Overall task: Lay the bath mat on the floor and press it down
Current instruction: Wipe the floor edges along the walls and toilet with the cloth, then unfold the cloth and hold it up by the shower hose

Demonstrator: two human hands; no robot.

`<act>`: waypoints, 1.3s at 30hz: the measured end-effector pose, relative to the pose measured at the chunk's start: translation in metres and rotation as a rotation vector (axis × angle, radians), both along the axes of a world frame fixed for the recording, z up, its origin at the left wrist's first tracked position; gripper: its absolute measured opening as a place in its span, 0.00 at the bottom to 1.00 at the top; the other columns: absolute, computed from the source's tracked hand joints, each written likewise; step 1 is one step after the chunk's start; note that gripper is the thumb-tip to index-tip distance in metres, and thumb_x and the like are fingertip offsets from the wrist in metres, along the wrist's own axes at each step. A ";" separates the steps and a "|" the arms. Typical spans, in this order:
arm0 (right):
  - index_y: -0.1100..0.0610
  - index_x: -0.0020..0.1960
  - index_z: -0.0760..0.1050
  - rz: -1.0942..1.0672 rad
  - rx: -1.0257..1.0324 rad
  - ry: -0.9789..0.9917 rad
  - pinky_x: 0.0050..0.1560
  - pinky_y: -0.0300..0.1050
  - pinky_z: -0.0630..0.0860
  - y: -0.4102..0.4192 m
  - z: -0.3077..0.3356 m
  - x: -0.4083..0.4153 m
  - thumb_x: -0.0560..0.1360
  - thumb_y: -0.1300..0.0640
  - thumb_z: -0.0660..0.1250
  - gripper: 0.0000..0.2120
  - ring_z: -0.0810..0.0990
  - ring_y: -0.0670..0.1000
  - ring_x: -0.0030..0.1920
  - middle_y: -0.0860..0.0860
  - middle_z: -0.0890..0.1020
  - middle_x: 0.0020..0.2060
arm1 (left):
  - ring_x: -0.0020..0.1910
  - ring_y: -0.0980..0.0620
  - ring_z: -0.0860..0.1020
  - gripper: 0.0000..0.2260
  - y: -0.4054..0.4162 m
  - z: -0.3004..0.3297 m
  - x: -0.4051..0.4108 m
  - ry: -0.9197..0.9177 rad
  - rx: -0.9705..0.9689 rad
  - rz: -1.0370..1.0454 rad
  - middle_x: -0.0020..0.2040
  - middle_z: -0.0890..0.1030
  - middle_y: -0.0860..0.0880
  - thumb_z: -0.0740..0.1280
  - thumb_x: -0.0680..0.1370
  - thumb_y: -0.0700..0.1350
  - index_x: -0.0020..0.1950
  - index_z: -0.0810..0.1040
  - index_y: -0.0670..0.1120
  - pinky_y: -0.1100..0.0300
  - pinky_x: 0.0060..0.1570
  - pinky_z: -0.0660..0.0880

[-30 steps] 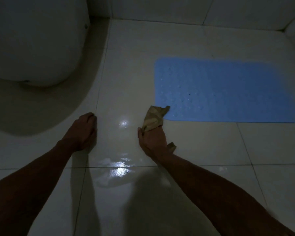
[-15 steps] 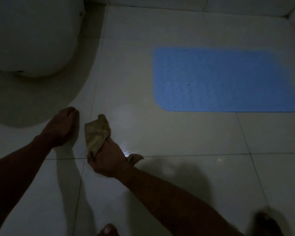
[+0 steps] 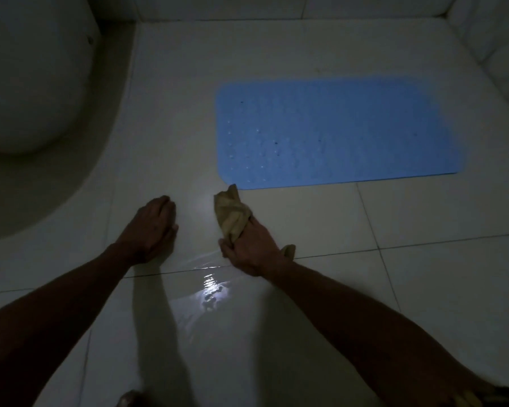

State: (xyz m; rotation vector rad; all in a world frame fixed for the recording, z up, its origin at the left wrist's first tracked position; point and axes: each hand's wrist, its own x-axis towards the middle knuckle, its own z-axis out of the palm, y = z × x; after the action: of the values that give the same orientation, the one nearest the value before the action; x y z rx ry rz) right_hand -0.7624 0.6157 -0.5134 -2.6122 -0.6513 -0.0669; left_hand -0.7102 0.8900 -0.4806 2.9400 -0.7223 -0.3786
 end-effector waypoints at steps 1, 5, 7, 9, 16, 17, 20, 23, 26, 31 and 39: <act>0.63 0.79 0.50 -0.015 -0.002 0.027 0.78 0.48 0.45 -0.014 0.001 0.001 0.80 0.47 0.60 0.35 0.47 0.54 0.79 0.58 0.51 0.79 | 0.66 0.33 0.68 0.30 -0.015 -0.001 -0.002 0.004 -0.003 -0.021 0.68 0.68 0.31 0.51 0.80 0.55 0.69 0.66 0.32 0.41 0.63 0.68; 0.60 0.80 0.46 -0.122 0.009 0.083 0.78 0.45 0.45 -0.077 0.005 0.004 0.80 0.44 0.57 0.37 0.46 0.52 0.79 0.55 0.46 0.80 | 0.63 0.32 0.70 0.26 -0.077 0.000 0.000 -0.027 -0.016 -0.079 0.66 0.69 0.31 0.51 0.79 0.53 0.68 0.66 0.33 0.39 0.58 0.71; 0.60 0.80 0.46 -0.190 0.018 0.083 0.78 0.42 0.43 -0.112 0.009 0.003 0.80 0.45 0.58 0.37 0.44 0.50 0.79 0.55 0.46 0.80 | 0.62 0.33 0.70 0.24 -0.108 -0.003 0.004 -0.045 -0.033 -0.115 0.65 0.69 0.31 0.52 0.79 0.52 0.67 0.65 0.35 0.39 0.57 0.71; 0.59 0.80 0.47 -0.259 0.033 0.099 0.77 0.40 0.42 -0.144 0.010 0.002 0.79 0.45 0.60 0.37 0.44 0.48 0.79 0.54 0.48 0.80 | 0.61 0.34 0.70 0.23 -0.137 -0.003 0.005 -0.051 -0.063 -0.137 0.64 0.70 0.32 0.53 0.79 0.51 0.66 0.65 0.35 0.41 0.58 0.70; 0.56 0.80 0.51 -0.608 0.038 0.157 0.76 0.40 0.45 -0.237 0.006 -0.003 0.80 0.43 0.59 0.35 0.51 0.51 0.79 0.52 0.49 0.80 | 0.51 0.41 0.71 0.14 -0.245 0.000 0.008 -0.124 -0.217 -0.368 0.57 0.73 0.38 0.61 0.78 0.44 0.59 0.72 0.37 0.50 0.52 0.67; 0.58 0.79 0.52 -0.632 0.043 0.142 0.75 0.37 0.43 -0.235 0.010 -0.004 0.80 0.44 0.59 0.34 0.52 0.52 0.78 0.53 0.50 0.80 | 0.51 0.40 0.72 0.14 -0.255 -0.003 0.012 -0.123 -0.217 -0.388 0.57 0.73 0.38 0.61 0.78 0.43 0.60 0.72 0.36 0.50 0.52 0.68; 0.61 0.79 0.49 -0.690 0.082 0.150 0.72 0.34 0.38 -0.230 0.021 -0.013 0.81 0.46 0.59 0.35 0.53 0.55 0.78 0.56 0.51 0.79 | 0.54 0.39 0.73 0.14 -0.295 -0.004 0.027 -0.093 -0.216 -0.395 0.59 0.73 0.37 0.61 0.78 0.39 0.62 0.72 0.36 0.49 0.53 0.71; 0.60 0.80 0.42 -0.547 0.006 0.261 0.74 0.40 0.39 -0.238 0.029 -0.031 0.81 0.42 0.57 0.38 0.46 0.55 0.79 0.56 0.44 0.79 | 0.61 0.39 0.72 0.20 -0.333 0.003 0.041 -0.027 -0.299 -0.326 0.68 0.69 0.39 0.59 0.80 0.39 0.72 0.65 0.41 0.48 0.57 0.72; 0.56 0.77 0.62 -0.406 -0.026 0.340 0.77 0.43 0.48 -0.254 0.037 -0.052 0.76 0.35 0.62 0.36 0.52 0.51 0.78 0.52 0.56 0.79 | 0.66 0.43 0.69 0.32 -0.367 0.006 0.052 -0.004 -0.267 -0.528 0.75 0.61 0.45 0.63 0.77 0.37 0.78 0.56 0.51 0.48 0.58 0.73; 0.50 0.48 0.85 -0.303 0.164 0.055 0.68 0.42 0.69 -0.285 0.039 -0.096 0.73 0.50 0.75 0.05 0.80 0.44 0.55 0.45 0.85 0.49 | 0.66 0.47 0.69 0.23 -0.406 0.007 0.039 0.010 -0.060 -0.792 0.71 0.69 0.48 0.66 0.75 0.44 0.70 0.71 0.50 0.49 0.61 0.71; 0.58 0.48 0.81 -0.959 0.779 0.278 0.47 0.36 0.77 -0.274 0.097 -0.068 0.76 0.63 0.69 0.04 0.81 0.38 0.42 0.45 0.83 0.41 | 0.48 0.49 0.76 0.08 -0.431 0.054 0.034 0.429 -0.434 -0.370 0.48 0.79 0.45 0.69 0.75 0.48 0.45 0.80 0.43 0.57 0.49 0.73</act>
State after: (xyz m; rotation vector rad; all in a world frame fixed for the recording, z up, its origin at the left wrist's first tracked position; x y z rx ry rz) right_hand -0.8304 0.3413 -0.4166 -1.8754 0.6446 -0.1949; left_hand -0.6766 0.4593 -0.4267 2.2147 -1.1106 -0.7425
